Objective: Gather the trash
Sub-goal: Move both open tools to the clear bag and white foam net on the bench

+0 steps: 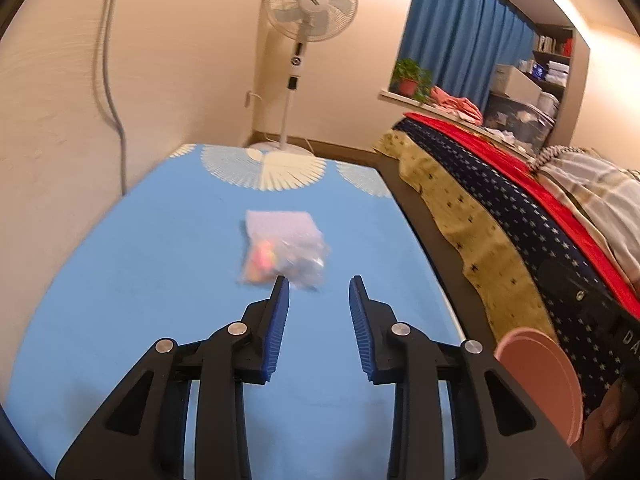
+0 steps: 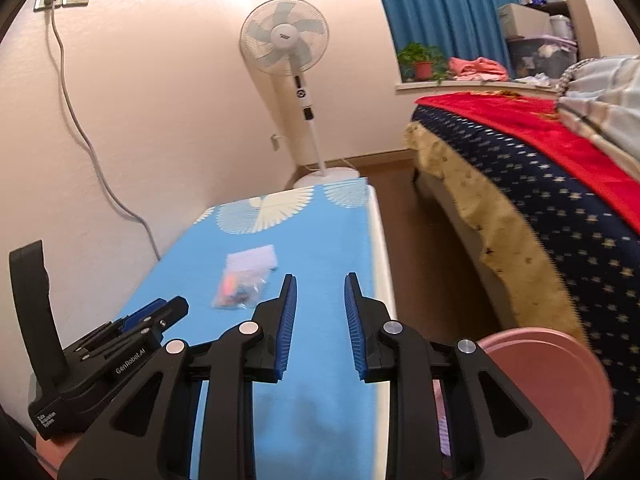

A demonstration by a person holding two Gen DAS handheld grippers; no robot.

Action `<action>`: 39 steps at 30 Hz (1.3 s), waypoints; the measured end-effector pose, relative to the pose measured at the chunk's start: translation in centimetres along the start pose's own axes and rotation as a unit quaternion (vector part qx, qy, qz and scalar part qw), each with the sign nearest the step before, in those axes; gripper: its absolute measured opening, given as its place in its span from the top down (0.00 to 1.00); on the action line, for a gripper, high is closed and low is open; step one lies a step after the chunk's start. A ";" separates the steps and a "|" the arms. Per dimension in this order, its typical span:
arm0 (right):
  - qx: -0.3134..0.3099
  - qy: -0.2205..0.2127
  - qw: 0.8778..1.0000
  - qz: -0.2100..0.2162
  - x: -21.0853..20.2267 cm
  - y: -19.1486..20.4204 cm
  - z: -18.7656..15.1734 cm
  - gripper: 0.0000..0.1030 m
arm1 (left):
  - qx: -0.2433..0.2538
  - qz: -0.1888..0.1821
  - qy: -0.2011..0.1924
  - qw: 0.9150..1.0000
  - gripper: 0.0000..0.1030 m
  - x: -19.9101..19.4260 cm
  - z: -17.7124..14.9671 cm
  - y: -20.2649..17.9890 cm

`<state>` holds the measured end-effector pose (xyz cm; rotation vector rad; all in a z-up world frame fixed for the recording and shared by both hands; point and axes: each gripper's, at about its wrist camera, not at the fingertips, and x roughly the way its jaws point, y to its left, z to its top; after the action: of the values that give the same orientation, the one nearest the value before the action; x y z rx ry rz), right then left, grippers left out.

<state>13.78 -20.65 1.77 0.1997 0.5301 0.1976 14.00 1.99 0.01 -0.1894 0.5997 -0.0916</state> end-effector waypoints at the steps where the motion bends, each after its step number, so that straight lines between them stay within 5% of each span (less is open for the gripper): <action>1: 0.002 0.001 1.000 0.005 0.6 0.3 0.1 0.76 | 0.001 0.003 -0.001 1.000 0.70 0.4 0.3 0.5; 22: 0.028 0.068 0.995 0.069 14.5 5.1 -0.5 0.66 | -0.001 0.005 0.017 1.000 0.70 10.1 4.7 7.3; 39: 0.051 0.138 0.986 0.083 20.3 5.6 -2.2 0.66 | -0.011 -0.027 0.076 0.997 0.71 16.8 5.6 8.4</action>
<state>29.04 -10.18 -8.45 0.3192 0.7998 0.3644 31.31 8.65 -6.41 -0.2220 0.7466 -0.1533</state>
